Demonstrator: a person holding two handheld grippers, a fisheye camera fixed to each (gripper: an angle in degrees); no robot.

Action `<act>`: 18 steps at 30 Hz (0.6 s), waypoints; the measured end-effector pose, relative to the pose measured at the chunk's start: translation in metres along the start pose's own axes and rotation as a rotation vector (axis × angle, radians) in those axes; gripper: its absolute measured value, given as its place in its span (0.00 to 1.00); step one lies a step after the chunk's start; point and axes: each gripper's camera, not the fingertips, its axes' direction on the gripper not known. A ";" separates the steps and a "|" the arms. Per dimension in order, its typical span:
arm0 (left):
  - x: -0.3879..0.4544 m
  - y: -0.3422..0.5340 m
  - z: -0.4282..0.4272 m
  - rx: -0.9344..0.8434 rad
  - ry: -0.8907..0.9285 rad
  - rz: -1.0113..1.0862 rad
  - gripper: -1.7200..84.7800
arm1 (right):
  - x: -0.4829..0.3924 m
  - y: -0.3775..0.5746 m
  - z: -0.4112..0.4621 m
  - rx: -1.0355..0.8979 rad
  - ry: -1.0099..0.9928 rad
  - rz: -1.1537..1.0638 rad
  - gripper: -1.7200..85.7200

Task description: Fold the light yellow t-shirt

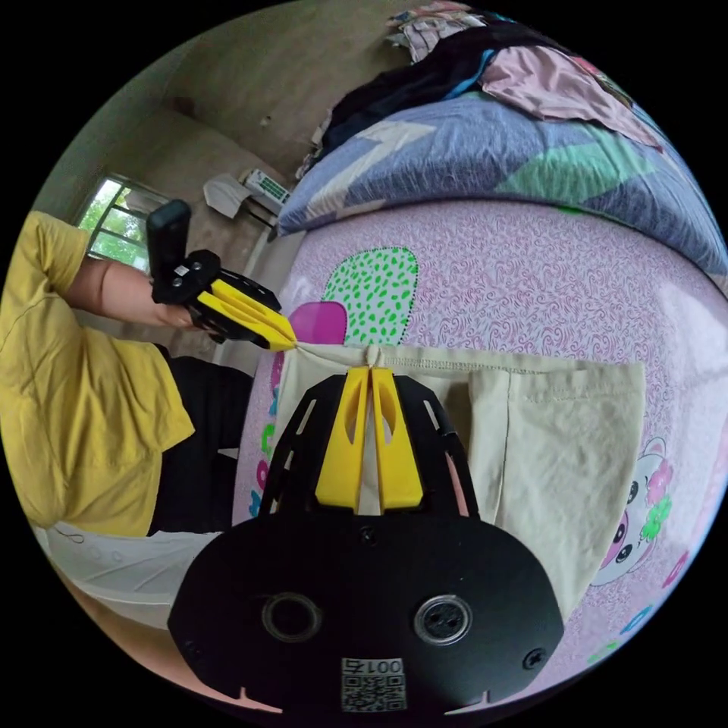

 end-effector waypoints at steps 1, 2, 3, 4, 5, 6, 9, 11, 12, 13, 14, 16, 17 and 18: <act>-0.002 0.000 0.004 0.005 -0.002 -0.018 0.01 | -0.002 -0.004 -0.002 0.003 0.000 0.005 0.02; -0.003 0.000 0.004 0.015 -0.008 -0.026 0.01 | -0.005 -0.006 -0.005 0.006 0.006 0.015 0.03; -0.004 0.000 0.004 0.035 -0.024 -0.037 0.01 | -0.007 -0.006 -0.008 0.011 0.006 0.017 0.03; -0.005 0.001 0.002 0.065 -0.074 -0.062 0.01 | -0.009 -0.005 -0.015 0.031 0.009 0.024 0.03; -0.006 0.002 0.001 0.081 -0.108 -0.077 0.01 | -0.011 -0.002 -0.025 0.060 0.014 0.034 0.03; -0.009 0.004 -0.003 0.117 -0.174 -0.109 0.01 | -0.012 0.000 -0.031 0.082 0.018 0.039 0.03; -0.013 0.002 -0.008 0.184 -0.243 -0.127 0.01 | -0.008 0.012 -0.064 0.176 0.059 0.097 0.04; -0.011 -0.008 -0.006 0.205 -0.182 -0.058 0.01 | 0.001 0.020 -0.090 0.229 0.147 0.169 0.04; -0.007 -0.018 -0.002 0.206 -0.113 -0.003 0.01 | 0.004 0.022 -0.096 0.237 0.169 0.192 0.04; -0.004 -0.030 0.005 0.203 -0.050 0.038 0.01 | 0.010 0.023 -0.105 0.248 0.213 0.242 0.04; -0.002 -0.037 0.010 0.196 -0.013 0.056 0.01 | 0.016 0.021 -0.112 0.241 0.236 0.268 0.04; 0.003 -0.064 0.033 0.164 0.188 0.098 0.01 | 0.023 0.015 -0.116 0.205 0.256 0.295 0.04; 0.004 -0.070 0.039 0.173 0.223 0.097 0.01 | 0.024 0.010 -0.116 0.189 0.264 0.288 0.03; 0.007 -0.082 0.050 0.179 0.288 0.108 0.01 | 0.024 0.007 -0.116 0.179 0.268 0.286 0.03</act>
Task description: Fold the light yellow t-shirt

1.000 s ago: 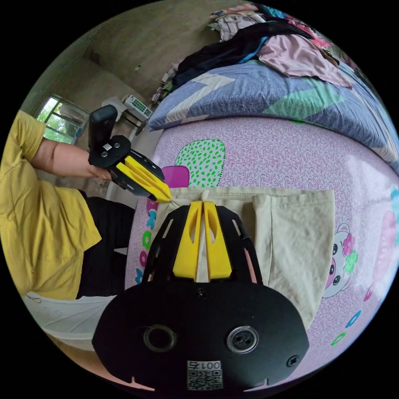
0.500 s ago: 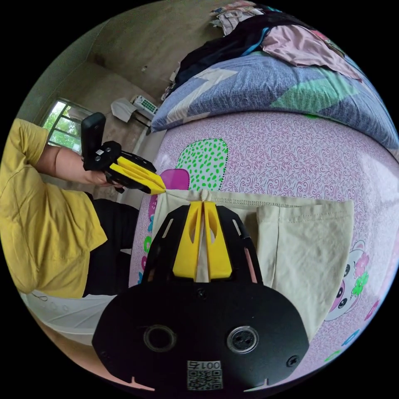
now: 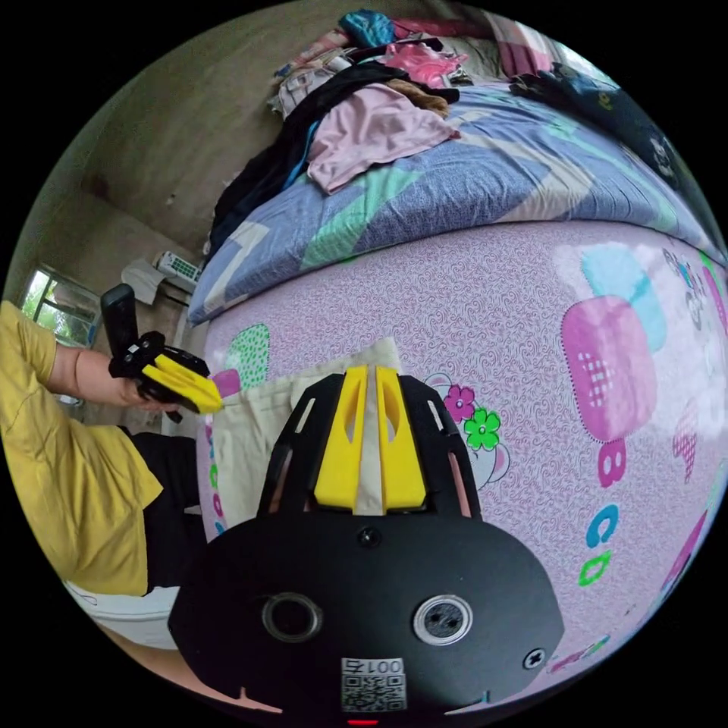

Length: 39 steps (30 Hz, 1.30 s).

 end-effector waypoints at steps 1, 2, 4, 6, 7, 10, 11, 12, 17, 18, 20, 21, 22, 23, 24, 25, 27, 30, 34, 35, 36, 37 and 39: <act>-0.003 -0.010 0.013 0.002 0.033 -0.010 0.01 | -0.002 -0.005 0.002 -0.021 0.007 -0.008 0.03; -0.005 -0.015 0.020 0.004 0.044 -0.015 0.01 | -0.004 -0.009 0.003 -0.036 0.004 -0.011 0.03; -0.015 -0.033 0.044 -0.002 0.066 -0.044 0.01 | -0.006 -0.014 0.005 -0.061 -0.028 -0.010 0.02; -0.022 -0.042 0.060 -0.044 0.036 -0.074 0.01 | -0.008 -0.017 0.005 -0.071 -0.039 -0.007 0.02; -0.027 -0.044 0.066 -0.061 -0.014 -0.093 0.01 | -0.010 -0.018 0.004 -0.071 -0.036 -0.007 0.02; -0.033 -0.045 0.074 -0.115 -0.105 -0.109 0.01 | -0.013 -0.020 0.001 -0.079 -0.017 -0.005 0.02; -0.035 -0.044 0.075 -0.124 -0.112 -0.112 0.01 | -0.013 -0.020 0.000 -0.087 -0.013 -0.006 0.02; -0.038 -0.043 0.078 -0.143 -0.134 -0.123 0.01 | -0.014 -0.021 0.000 -0.091 -0.009 -0.006 0.02; -0.045 -0.041 0.082 -0.142 -0.150 -0.137 0.00 | -0.017 -0.022 -0.006 -0.113 0.009 -0.004 0.02; -0.045 -0.041 0.084 -0.143 -0.155 -0.136 0.00 | -0.018 -0.022 -0.007 -0.113 0.008 0.000 0.02; -0.045 -0.039 0.082 -0.123 -0.150 -0.146 0.00 | -0.019 -0.019 -0.020 -0.086 -0.008 0.016 0.02; -0.045 -0.037 0.076 -0.097 -0.111 -0.161 0.01 | -0.019 -0.017 -0.026 -0.073 -0.014 0.016 0.02; -0.045 -0.033 0.068 -0.064 -0.063 -0.174 0.01 | -0.019 -0.011 -0.043 -0.043 -0.020 0.013 0.02; -0.045 -0.031 0.063 -0.050 -0.046 -0.176 0.01 | -0.019 0.000 -0.065 -0.009 -0.030 0.006 0.02; -0.043 -0.025 0.054 -0.028 -0.022 -0.174 0.01 | -0.018 0.006 -0.077 0.007 -0.035 0.004 0.02; -0.043 -0.018 0.047 -0.015 0.004 -0.186 0.01 | -0.017 0.023 -0.102 0.038 -0.035 0.005 0.02; -0.045 -0.008 0.044 0.004 0.048 -0.250 0.01 | -0.014 0.057 -0.138 0.077 -0.028 0.029 0.02; -0.032 0.002 0.060 0.022 0.086 -0.287 0.01 | -0.003 0.126 -0.176 0.074 -0.029 0.134 0.02; 0.016 0.011 0.099 0.011 0.072 -0.228 0.01 | 0.016 0.217 -0.178 0.064 -0.140 0.280 0.02; 0.022 0.014 0.103 0.016 0.068 -0.230 0.01 | 0.019 0.233 -0.171 0.047 -0.167 0.293 0.02; 0.034 0.022 0.110 0.021 0.059 -0.245 0.01 | 0.020 0.240 -0.167 0.037 -0.175 0.296 0.02; 0.044 0.031 0.115 0.024 0.043 -0.266 0.01 | 0.023 0.250 -0.159 0.019 -0.183 0.302 0.02; 0.057 0.047 0.117 0.028 0.011 -0.294 0.01 | 0.028 0.257 -0.152 -0.010 -0.193 0.291 0.02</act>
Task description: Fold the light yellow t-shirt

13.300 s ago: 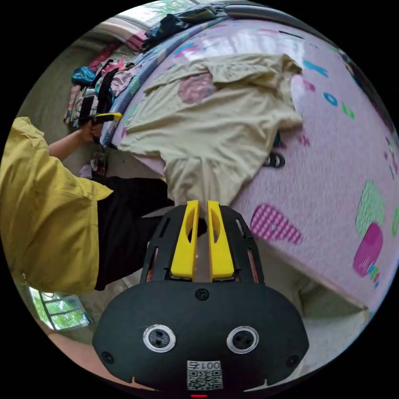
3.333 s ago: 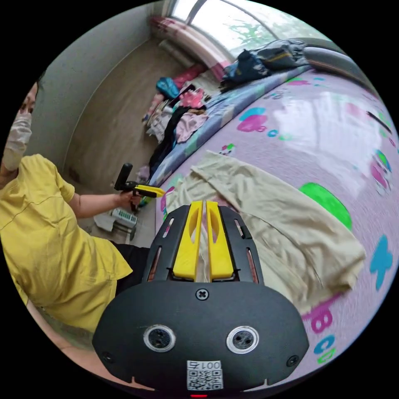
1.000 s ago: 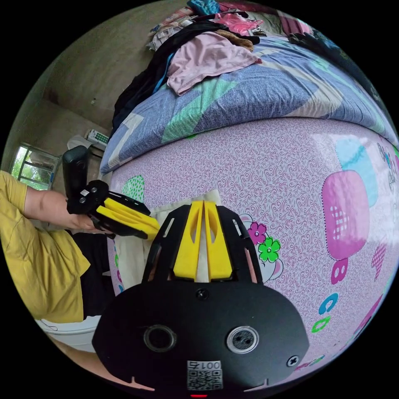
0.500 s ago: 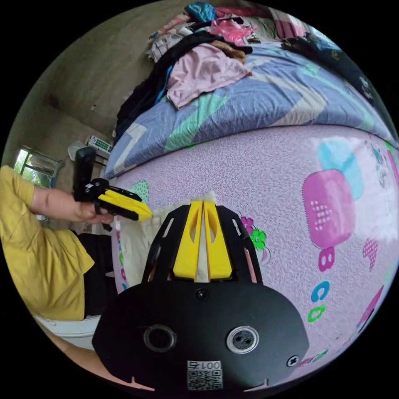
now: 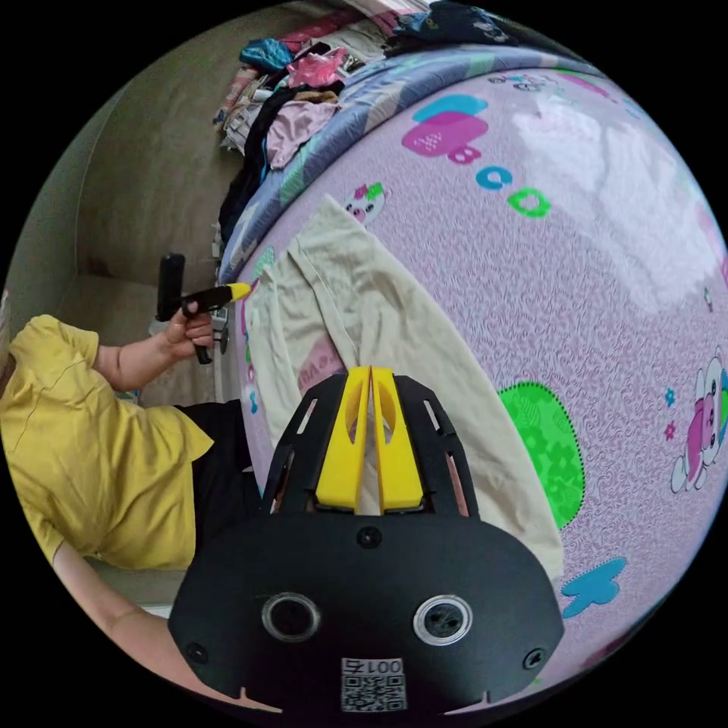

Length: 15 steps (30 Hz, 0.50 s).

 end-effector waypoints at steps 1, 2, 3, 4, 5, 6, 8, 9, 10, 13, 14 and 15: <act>0.004 0.013 -0.003 0.014 -0.026 -0.011 0.01 | 0.002 0.000 -0.002 0.003 -0.016 -0.023 0.02; 0.005 0.020 -0.005 0.025 -0.040 -0.016 0.01 | 0.001 -0.004 -0.007 0.021 -0.048 -0.064 0.02; 0.006 0.035 -0.011 0.049 -0.059 -0.029 0.01 | -0.001 -0.007 -0.011 0.028 -0.061 -0.091 0.02; 0.003 0.049 -0.019 0.072 -0.071 -0.055 0.01 | -0.004 -0.015 -0.017 0.030 -0.068 -0.146 0.02; 0.001 0.056 -0.023 0.085 -0.077 -0.072 0.01 | -0.007 -0.025 -0.023 0.019 -0.055 -0.200 0.02; -0.006 0.069 -0.033 0.111 -0.089 -0.114 0.01 | -0.008 -0.031 -0.026 0.013 -0.046 -0.222 0.02; -0.020 0.087 -0.046 0.145 -0.099 -0.185 0.01 | -0.008 -0.061 -0.037 -0.008 -0.038 -0.280 0.02; -0.030 0.098 -0.056 0.174 -0.099 -0.220 0.02 | -0.007 -0.069 -0.040 -0.014 -0.038 -0.286 0.02; -0.040 0.107 -0.063 0.193 -0.100 -0.255 0.02 | -0.007 -0.087 -0.044 -0.039 -0.040 -0.295 0.02; -0.064 0.122 -0.073 0.187 -0.064 -0.336 0.03 | -0.010 -0.124 -0.051 -0.138 -0.071 -0.347 0.02; -0.067 0.124 -0.074 0.182 -0.043 -0.342 0.03 | -0.007 -0.134 -0.050 -0.205 -0.107 -0.348 0.02; -0.072 0.127 -0.076 0.178 -0.015 -0.341 0.02 | -0.006 -0.137 -0.048 -0.240 -0.114 -0.346 0.02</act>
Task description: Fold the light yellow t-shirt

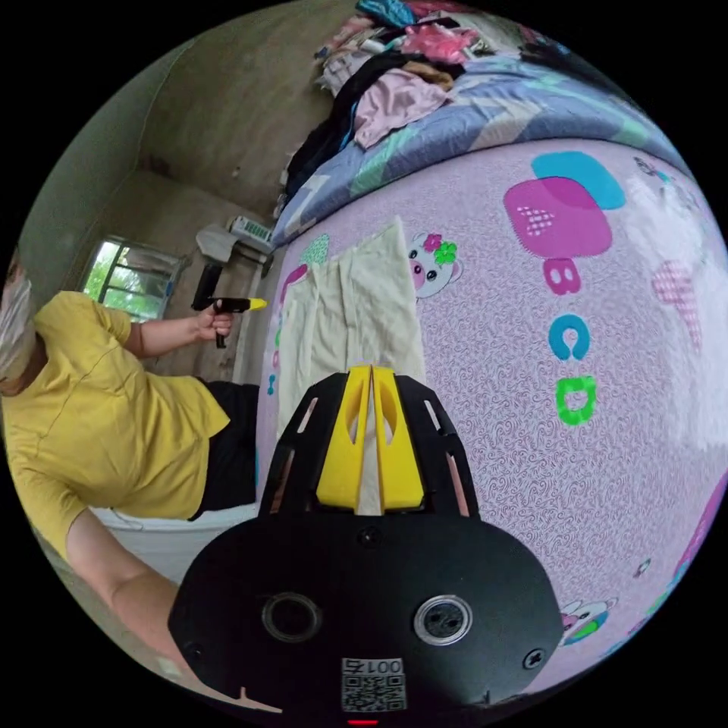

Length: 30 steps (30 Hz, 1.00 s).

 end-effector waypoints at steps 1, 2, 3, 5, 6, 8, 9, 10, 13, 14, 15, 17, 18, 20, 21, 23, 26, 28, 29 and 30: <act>-0.002 0.001 -0.002 0.003 0.003 0.009 0.02 | 0.006 -0.003 0.005 -0.069 -0.013 0.014 0.02; -0.003 0.001 -0.003 0.004 0.004 0.016 0.02 | 0.012 -0.003 0.014 -0.136 -0.027 0.037 0.02; -0.003 0.002 -0.003 0.004 0.007 0.026 0.02 | 0.015 -0.003 0.018 -0.167 -0.029 0.048 0.02; -0.005 0.002 -0.001 0.003 0.009 0.020 0.02 | 0.022 -0.002 0.025 -0.185 -0.024 0.070 0.02; -0.007 0.003 0.002 0.002 0.014 0.020 0.02 | 0.023 -0.004 0.023 -0.158 -0.042 0.073 0.02; -0.009 0.003 0.007 -0.007 0.011 0.016 0.02 | 0.029 -0.020 0.009 -0.019 -0.109 0.067 0.02; -0.012 0.005 0.009 -0.007 0.007 0.013 0.02 | 0.030 -0.026 0.005 0.006 -0.111 0.061 0.02; -0.015 0.006 0.010 -0.006 0.005 0.000 0.03 | 0.033 -0.041 0.000 0.037 -0.108 0.053 0.02; -0.022 0.010 0.008 0.013 0.002 -0.025 0.05 | 0.040 -0.085 -0.006 0.049 -0.082 0.026 0.03; -0.024 0.011 0.008 0.014 -0.002 -0.031 0.05 | 0.043 -0.103 -0.007 0.045 -0.080 0.014 0.04; -0.027 0.012 0.006 0.018 -0.006 -0.041 0.06 | 0.044 -0.112 -0.007 0.041 -0.077 0.010 0.04; -0.032 0.013 0.004 0.031 -0.005 -0.052 0.06 | 0.048 -0.144 -0.005 0.009 -0.061 -0.008 0.05; -0.035 0.012 0.003 0.033 0.002 -0.054 0.07 | 0.049 -0.151 -0.004 -0.004 -0.059 -0.011 0.05; -0.040 0.011 0.005 0.029 0.019 -0.059 0.07 | 0.054 -0.178 -0.001 -0.061 -0.061 -0.018 0.07; -0.043 0.011 0.007 0.020 0.029 -0.067 0.08 | 0.055 -0.184 -0.001 -0.075 -0.063 -0.020 0.07; -0.048 0.012 0.009 0.025 0.047 -0.074 0.09 | 0.062 -0.205 0.001 -0.119 -0.081 -0.018 0.09; -0.056 0.014 0.009 0.047 0.056 -0.096 0.09 | 0.069 -0.227 0.002 -0.149 -0.102 -0.019 0.10; -0.064 0.017 0.006 0.068 0.060 -0.125 0.09 | 0.072 -0.239 0.003 -0.168 -0.116 -0.026 0.10; -0.066 0.018 0.005 0.076 0.058 -0.132 0.08 | 0.072 -0.246 0.003 -0.172 -0.128 -0.033 0.10; -0.070 0.019 0.002 0.095 0.057 -0.146 0.08 | 0.073 -0.250 0.003 -0.171 -0.134 -0.035 0.10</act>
